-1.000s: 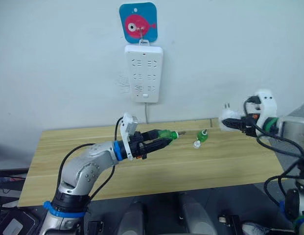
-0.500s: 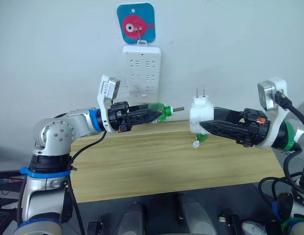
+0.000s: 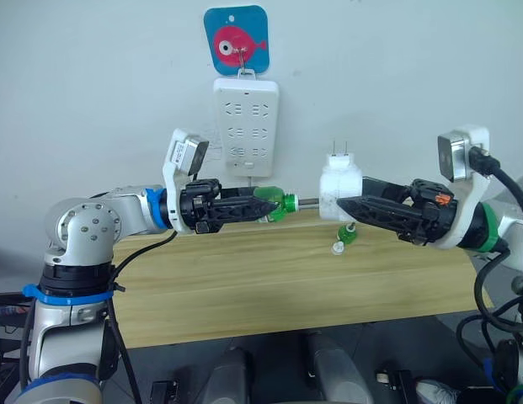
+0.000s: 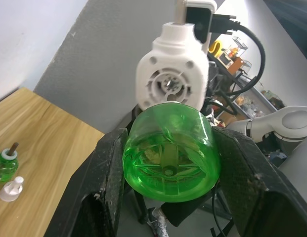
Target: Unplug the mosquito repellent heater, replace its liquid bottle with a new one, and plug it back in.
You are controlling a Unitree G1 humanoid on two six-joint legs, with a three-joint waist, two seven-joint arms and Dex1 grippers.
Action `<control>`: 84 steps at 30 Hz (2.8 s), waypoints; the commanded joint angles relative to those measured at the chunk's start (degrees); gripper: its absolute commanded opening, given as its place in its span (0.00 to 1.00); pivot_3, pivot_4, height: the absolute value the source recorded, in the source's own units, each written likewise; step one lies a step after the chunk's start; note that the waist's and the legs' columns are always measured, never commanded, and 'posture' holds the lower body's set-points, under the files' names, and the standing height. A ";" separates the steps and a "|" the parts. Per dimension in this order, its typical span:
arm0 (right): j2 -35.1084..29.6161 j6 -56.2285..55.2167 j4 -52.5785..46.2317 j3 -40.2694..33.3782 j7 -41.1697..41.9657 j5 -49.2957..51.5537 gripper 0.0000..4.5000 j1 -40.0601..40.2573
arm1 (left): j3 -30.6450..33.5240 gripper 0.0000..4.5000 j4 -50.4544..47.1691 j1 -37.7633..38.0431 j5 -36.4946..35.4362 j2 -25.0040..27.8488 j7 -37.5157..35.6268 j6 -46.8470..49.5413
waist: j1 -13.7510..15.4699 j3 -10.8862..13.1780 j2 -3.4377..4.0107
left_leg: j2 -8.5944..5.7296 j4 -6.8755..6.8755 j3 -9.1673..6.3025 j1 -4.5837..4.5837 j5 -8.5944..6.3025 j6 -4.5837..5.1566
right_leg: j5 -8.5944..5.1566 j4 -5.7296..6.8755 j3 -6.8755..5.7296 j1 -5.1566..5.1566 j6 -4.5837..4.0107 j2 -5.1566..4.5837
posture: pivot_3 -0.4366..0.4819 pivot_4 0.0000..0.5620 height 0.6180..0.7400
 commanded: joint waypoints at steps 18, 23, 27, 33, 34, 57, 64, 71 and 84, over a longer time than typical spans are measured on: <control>-5.81 -6.90 -2.96 5.22 1.42 5.65 0.65 1.48 | -2.40 0.52 -3.26 0.30 2.79 -0.90 -3.06 -2.34 | 0.01 -0.78 0.00 | -0.01 0.06 0.01 0.01 0.00 0.00 | 0.01 0.06 0.00 0.00 -0.01 0.00 | 0.32 0.25 0.92; -7.02 -7.30 -3.48 6.73 1.71 4.85 0.65 1.46 | -1.88 0.52 -3.15 -0.18 2.21 -1.63 -2.84 -1.82 | 0.00 -1.06 0.01 | -0.01 0.12 0.01 0.01 -0.01 0.03 | 0.01 0.10 0.01 0.01 -0.01 0.00 | 0.32 0.26 0.92; -8.26 -7.27 -3.50 7.09 2.91 2.79 0.65 2.29 | -1.34 0.52 -2.61 -0.39 1.89 -1.58 -2.70 -1.43 | 0.01 -1.21 -0.01 | -0.02 0.14 0.01 0.02 -0.03 0.07 | 0.01 0.14 0.01 0.02 -0.01 0.00 | 0.32 0.25 0.92; -8.95 -8.31 -2.25 6.33 3.38 1.88 0.65 3.64 | -0.98 0.52 -2.30 -0.19 1.72 -1.33 -2.58 -1.08 | 0.01 -1.31 -0.06 | -0.04 0.25 0.04 0.08 -0.07 0.13 | 0.00 0.44 0.06 -0.01 -0.01 -0.01 | 0.32 0.25 0.92; -8.96 -8.44 -2.16 6.30 3.38 1.87 0.65 3.71 | -0.97 0.52 -2.30 -0.14 1.73 -1.33 -2.56 -1.08 | 0.01 -1.31 -0.06 | -0.04 0.28 0.04 0.11 -0.07 0.14 | 0.00 0.48 0.05 0.00 -0.01 -0.01 | 0.32 0.25 0.92; -7.08 -10.44 -4.01 11.39 -0.10 2.62 0.65 0.93 | -3.62 0.52 -5.75 2.28 3.57 -3.76 -2.47 -2.80 | 0.02 -1.48 -0.07 | -0.02 0.75 -0.04 0.13 -0.11 0.20 | 0.00 0.83 0.08 0.08 -0.01 0.25 | 0.31 0.24 0.92; -7.99 -8.42 -4.39 14.55 -2.11 3.40 0.65 -0.29 | -4.33 0.52 -6.69 2.74 3.63 -5.57 -2.10 -3.38 | 0.01 -1.49 -0.08 | -0.01 0.75 -0.05 0.13 -0.11 0.20 | 0.00 0.83 0.08 0.07 -0.01 0.17 | 0.31 0.25 0.92; -11.30 -6.53 -1.87 14.95 -4.12 10.50 0.89 -0.63 | -4.43 0.52 -6.54 3.03 4.28 -6.96 -1.47 -4.07 | 0.01 -1.51 -0.10 | -0.03 0.76 -0.05 0.12 -0.11 0.20 | 0.00 0.82 0.07 0.09 -0.01 0.15 | 0.31 0.25 0.92; -20.50 -4.13 -2.73 11.94 0.63 10.74 1.00 2.19 | -0.16 0.52 -3.18 3.13 0.69 -12.48 6.46 -3.13 | 0.12 -1.52 -0.10 | -0.03 0.76 -0.04 0.11 -0.11 0.21 | 0.00 0.82 0.07 0.09 -0.01 0.19 | 0.30 0.26 0.92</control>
